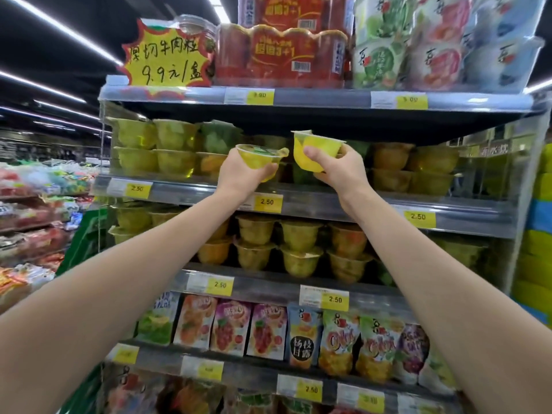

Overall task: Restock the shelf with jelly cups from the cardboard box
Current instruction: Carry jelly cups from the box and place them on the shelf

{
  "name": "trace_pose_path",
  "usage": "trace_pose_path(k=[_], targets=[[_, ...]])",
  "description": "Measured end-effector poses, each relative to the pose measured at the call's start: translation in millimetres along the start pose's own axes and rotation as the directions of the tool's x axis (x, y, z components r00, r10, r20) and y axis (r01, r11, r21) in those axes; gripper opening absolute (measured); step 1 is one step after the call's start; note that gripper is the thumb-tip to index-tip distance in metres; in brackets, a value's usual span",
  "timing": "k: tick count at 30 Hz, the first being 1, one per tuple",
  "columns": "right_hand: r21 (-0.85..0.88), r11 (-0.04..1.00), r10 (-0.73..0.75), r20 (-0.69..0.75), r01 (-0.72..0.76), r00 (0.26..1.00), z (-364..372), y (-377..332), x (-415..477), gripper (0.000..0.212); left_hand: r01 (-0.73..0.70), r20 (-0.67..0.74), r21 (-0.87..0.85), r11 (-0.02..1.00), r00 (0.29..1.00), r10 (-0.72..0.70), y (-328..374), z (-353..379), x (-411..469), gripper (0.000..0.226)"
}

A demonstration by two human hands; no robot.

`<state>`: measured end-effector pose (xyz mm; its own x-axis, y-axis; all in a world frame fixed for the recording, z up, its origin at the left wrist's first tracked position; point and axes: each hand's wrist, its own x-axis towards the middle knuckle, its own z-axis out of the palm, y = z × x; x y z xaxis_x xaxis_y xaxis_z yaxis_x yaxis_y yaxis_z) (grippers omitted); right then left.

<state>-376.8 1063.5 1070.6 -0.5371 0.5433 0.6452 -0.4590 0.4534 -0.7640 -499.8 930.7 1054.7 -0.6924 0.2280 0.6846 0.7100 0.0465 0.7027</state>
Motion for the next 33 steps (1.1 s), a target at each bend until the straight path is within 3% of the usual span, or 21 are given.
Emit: trace_pose_path(k=[7, 13, 20, 24, 33], targets=[[-0.008, 1.0, -0.011, 0.019, 0.011, 1.0, 19, 8, 37, 0.054, -0.035, -0.003, 0.188, 0.981, 0.999, 0.036, -6, 21, 15, 0.065], [-0.049, 0.998, 0.032, 0.098, -0.028, 0.995, 40, 20, 56, 0.024, -0.057, -0.02, 0.373, 0.926, 0.997, 0.07, -10, 22, 11, 0.078], [-0.067, 0.995, 0.078, 0.134, -0.07, 0.988, 64, 24, 68, 0.056, -0.144, 0.002, 0.553, 0.821, 0.985, 0.171, -18, 8, 9, 0.066], [-0.096, 0.994, 0.076, 0.179, -0.06, 0.981, 73, 20, 68, 0.053, -0.129, 0.023, 0.553, 0.823, 0.99, 0.14, -21, -1, 11, 0.051], [-0.149, 0.988, 0.06, 0.192, -0.032, 0.98, 80, 19, 66, 0.059, -0.103, 0.002, 0.623, 0.775, 0.991, 0.13, -20, -4, 11, 0.046]])
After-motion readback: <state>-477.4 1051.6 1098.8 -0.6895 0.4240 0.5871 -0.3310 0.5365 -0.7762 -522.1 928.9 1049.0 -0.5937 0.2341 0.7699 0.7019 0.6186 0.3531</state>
